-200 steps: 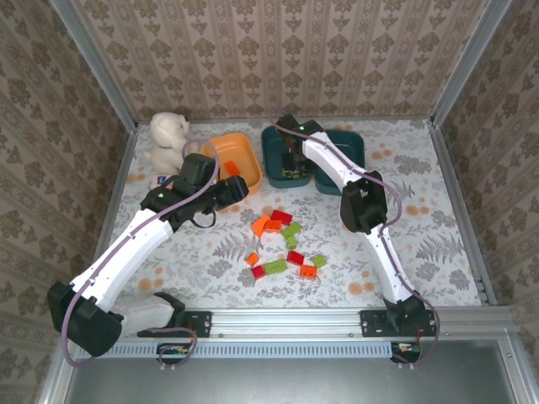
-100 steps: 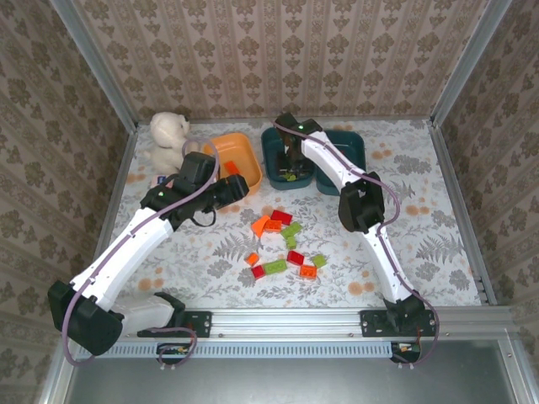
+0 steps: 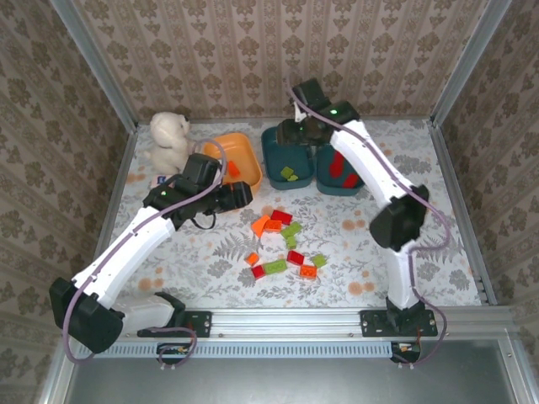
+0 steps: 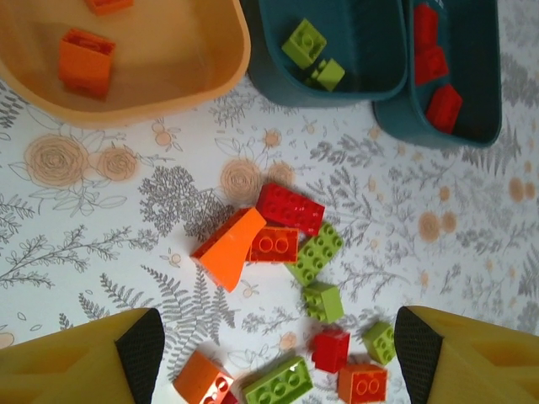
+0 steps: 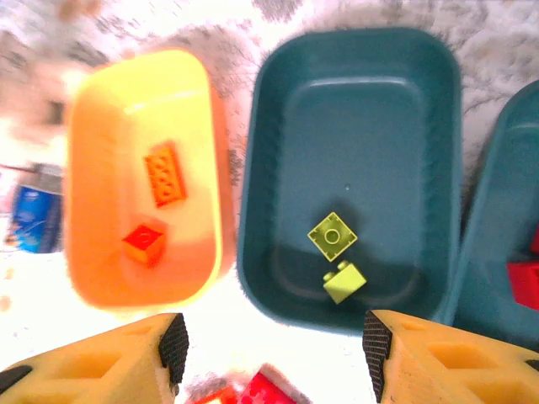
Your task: Sort the legos into containers by color
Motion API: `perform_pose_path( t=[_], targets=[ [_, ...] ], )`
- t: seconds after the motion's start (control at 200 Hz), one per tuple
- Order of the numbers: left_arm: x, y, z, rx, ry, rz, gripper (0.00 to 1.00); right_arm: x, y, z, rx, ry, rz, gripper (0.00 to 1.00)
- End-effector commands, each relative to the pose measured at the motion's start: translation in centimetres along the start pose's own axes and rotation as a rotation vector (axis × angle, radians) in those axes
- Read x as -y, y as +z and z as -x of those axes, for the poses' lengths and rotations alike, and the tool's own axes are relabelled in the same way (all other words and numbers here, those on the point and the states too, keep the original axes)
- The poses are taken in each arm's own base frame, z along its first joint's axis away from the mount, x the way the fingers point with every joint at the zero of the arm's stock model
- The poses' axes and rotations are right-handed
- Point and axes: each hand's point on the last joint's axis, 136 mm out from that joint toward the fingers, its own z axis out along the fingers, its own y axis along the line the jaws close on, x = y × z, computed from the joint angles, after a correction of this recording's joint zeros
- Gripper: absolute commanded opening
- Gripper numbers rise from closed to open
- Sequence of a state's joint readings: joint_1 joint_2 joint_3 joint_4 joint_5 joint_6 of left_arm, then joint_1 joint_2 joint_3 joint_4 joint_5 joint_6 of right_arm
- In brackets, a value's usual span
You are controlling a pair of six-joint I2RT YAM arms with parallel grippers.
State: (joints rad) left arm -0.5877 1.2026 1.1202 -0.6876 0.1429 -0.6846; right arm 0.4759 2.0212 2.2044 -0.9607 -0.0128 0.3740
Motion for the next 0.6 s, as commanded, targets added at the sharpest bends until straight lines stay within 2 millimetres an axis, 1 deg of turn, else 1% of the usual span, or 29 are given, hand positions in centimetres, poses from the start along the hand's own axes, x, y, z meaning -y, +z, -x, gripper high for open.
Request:
perform_pose_path(
  t=[0.0,0.02,0.03,0.095,0.19,0.205,0.215,0.225,0.235,0.335,0.44,0.505,0.54,0.595],
  targets=[
    [1.6,0.6,-1.7,-0.089,0.110,-0.052,0.75,-0.3,-4.2,-1.1,0.071,0.009,0.053,0.60],
    [1.9,0.8,-2.0,-0.102,0.124,-0.062,0.75,-0.3,-4.6,-1.7,0.072,0.015,0.064,0.60],
    [2.1,0.9,-2.2,-0.108,0.131,-0.068,0.75,-0.3,-5.1,-1.9,0.080,0.018,0.073,0.60],
    [3.1,2.0,-3.7,-0.160,0.164,-0.105,0.74,0.0,-6.9,-4.3,0.082,0.044,0.112,0.59],
    [4.5,3.6,-6.2,-0.238,0.204,-0.159,0.72,0.8,-8.4,-9.5,0.029,0.084,0.156,0.58],
    [4.7,3.8,-6.6,-0.250,0.211,-0.165,0.72,1.0,-8.5,-10.4,0.016,0.088,0.160,0.58],
    [4.8,4.0,-6.8,-0.257,0.213,-0.166,0.72,1.1,-8.1,-11.2,-0.004,0.091,0.161,0.58],
    [4.9,4.1,-7.1,-0.265,0.217,-0.168,0.72,1.0,-8.9,-11.5,0.005,0.092,0.175,0.58],
    [5.0,4.3,-7.4,-0.273,0.221,-0.168,0.72,1.1,-9.1,-12.1,-0.002,0.095,0.180,0.58],
    [5.0,5.6,-9.5,-0.326,0.234,-0.157,0.71,2.0,-9.9,-18.0,-0.095,0.119,0.210,0.58],
    [4.5,6.2,-10.2,-0.322,0.200,-0.137,0.71,2.9,-10.6,-23.3,-0.180,0.122,0.198,0.58],
    [4.3,6.5,-10.5,-0.323,0.179,-0.134,0.71,3.9,-11.0,-25.7,-0.222,0.128,0.156,0.58],
    [4.2,6.6,-10.5,-0.325,0.170,-0.123,0.71,4.2,-11.2,-26.6,-0.233,0.134,0.145,0.58],
    [4.0,6.8,-10.6,-0.327,0.167,-0.101,0.71,4.4,-11.6,-27.2,-0.237,0.138,0.137,0.58]
  ],
)
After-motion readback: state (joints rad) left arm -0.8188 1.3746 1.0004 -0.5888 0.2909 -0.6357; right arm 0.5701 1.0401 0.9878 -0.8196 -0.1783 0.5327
